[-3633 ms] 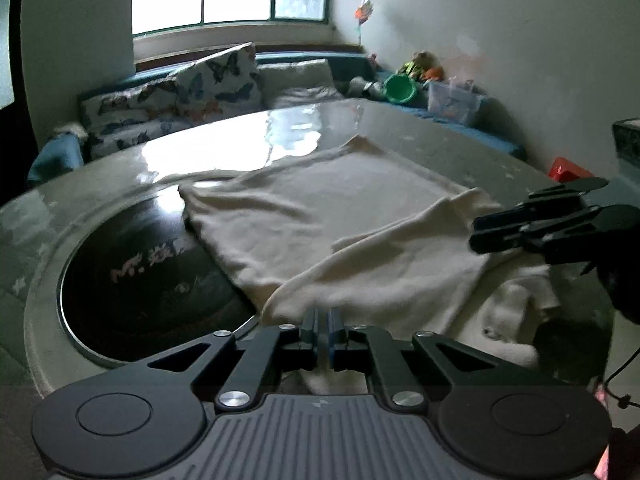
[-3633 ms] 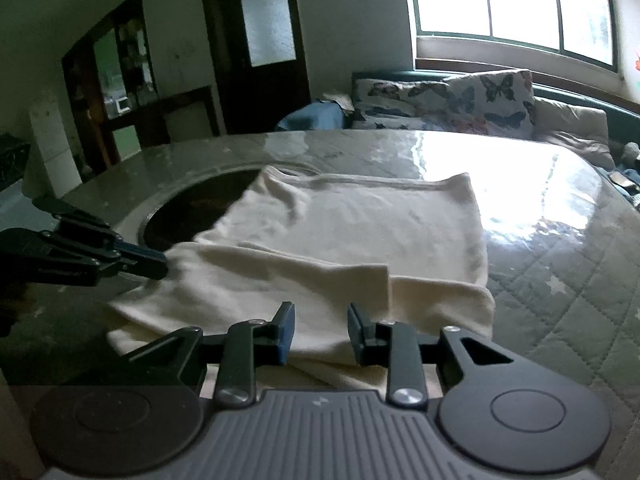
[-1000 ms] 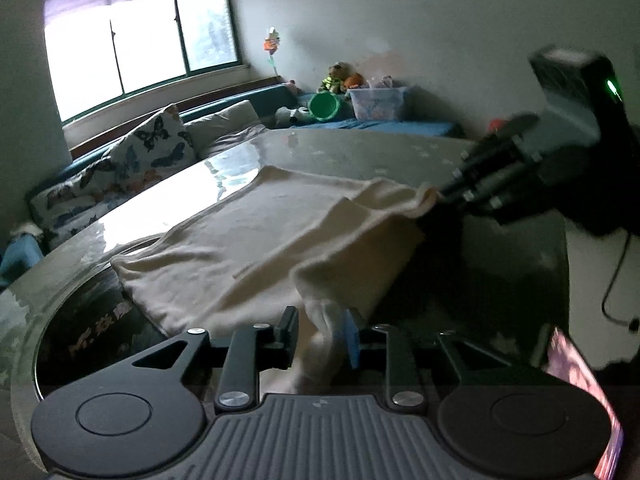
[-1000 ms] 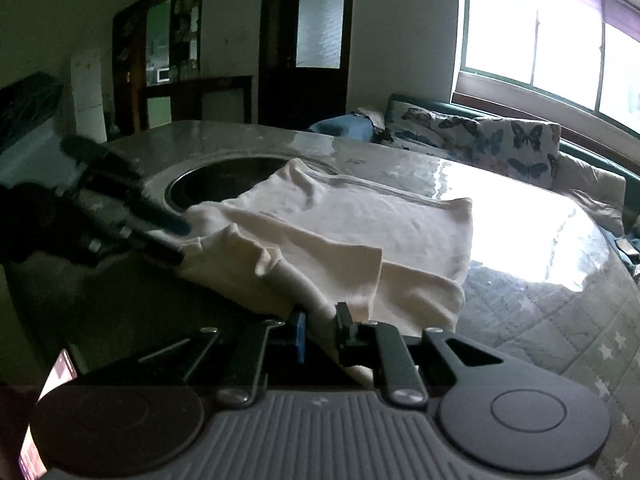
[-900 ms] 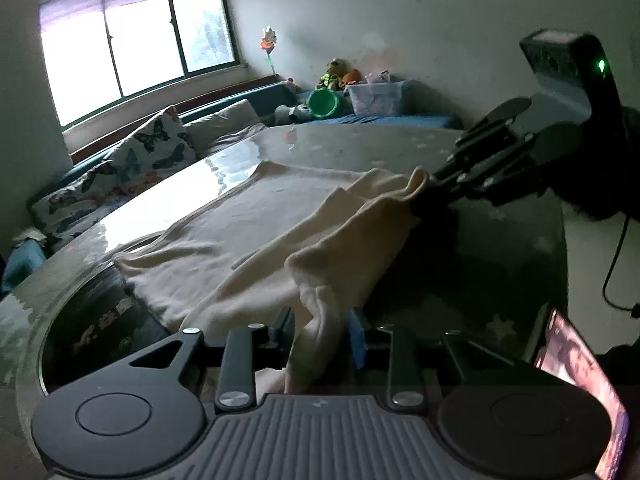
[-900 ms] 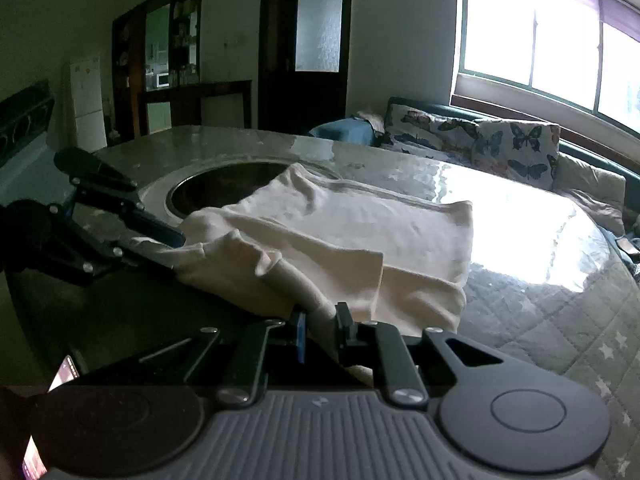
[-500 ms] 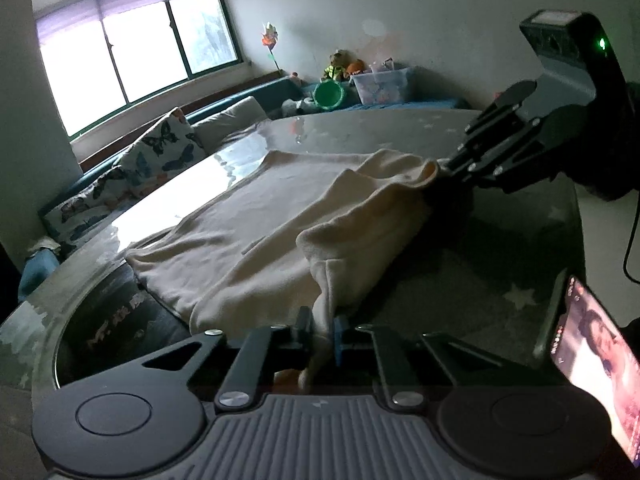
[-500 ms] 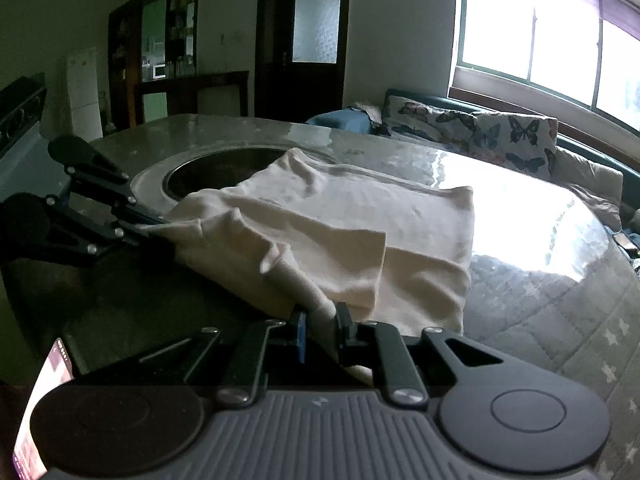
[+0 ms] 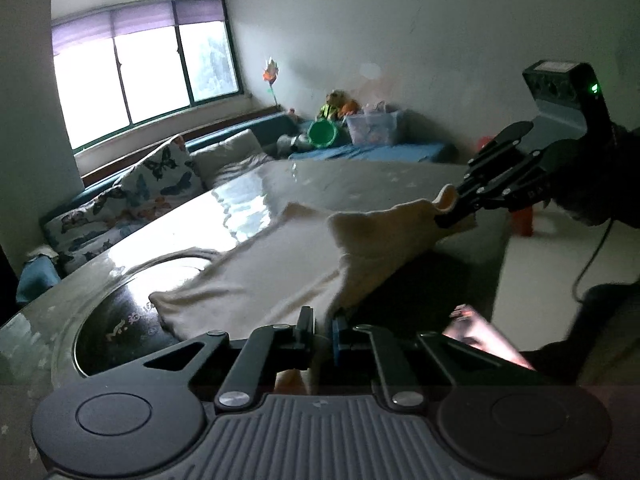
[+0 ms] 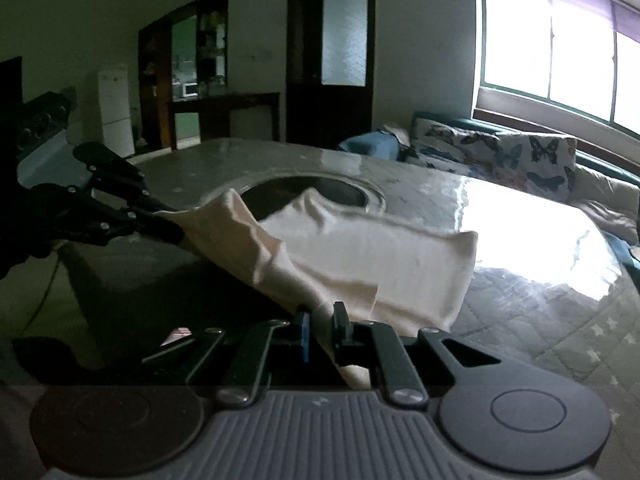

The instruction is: Fold clothes

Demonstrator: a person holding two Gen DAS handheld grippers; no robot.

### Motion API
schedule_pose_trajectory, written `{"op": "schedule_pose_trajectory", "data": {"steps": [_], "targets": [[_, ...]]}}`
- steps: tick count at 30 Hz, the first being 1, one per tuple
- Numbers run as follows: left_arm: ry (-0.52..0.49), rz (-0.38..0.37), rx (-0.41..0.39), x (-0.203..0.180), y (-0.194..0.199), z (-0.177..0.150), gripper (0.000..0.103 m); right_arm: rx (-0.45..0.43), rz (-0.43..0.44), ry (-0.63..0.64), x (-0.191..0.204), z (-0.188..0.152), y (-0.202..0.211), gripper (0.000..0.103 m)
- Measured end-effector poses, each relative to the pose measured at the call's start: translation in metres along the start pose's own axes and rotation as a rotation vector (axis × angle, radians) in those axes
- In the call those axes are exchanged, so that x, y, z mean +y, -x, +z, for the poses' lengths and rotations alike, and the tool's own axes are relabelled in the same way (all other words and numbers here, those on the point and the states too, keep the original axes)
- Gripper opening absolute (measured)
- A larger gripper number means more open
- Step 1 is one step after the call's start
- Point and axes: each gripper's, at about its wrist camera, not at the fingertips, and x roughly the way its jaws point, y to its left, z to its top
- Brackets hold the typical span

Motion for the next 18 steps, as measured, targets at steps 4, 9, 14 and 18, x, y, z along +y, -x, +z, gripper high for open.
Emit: {"op": "schedule_pose_trajectory", "data": {"steps": [4,9,14,18], "targets": [[-0.001,0.020,-0.027,-0.001,0.012,0.012,0.010,-0.015,0.011,0.020,0.004,0.015,0.016,0.009],[0.014,0.083,-0.040,0.025,-0.010,0.032,0.010,-0.052,-0.020,0.059,-0.014,0.048,-0.007,0.009],[0.027,0.150,-0.023,0.060,-0.057,0.050,0.010,-0.032,-0.051,0.076,-0.046,0.083,-0.064,0.009],[0.033,0.211,0.028,0.084,-0.107,0.050,0.010,0.003,-0.072,0.054,-0.070,0.097,-0.118,0.009]]}}
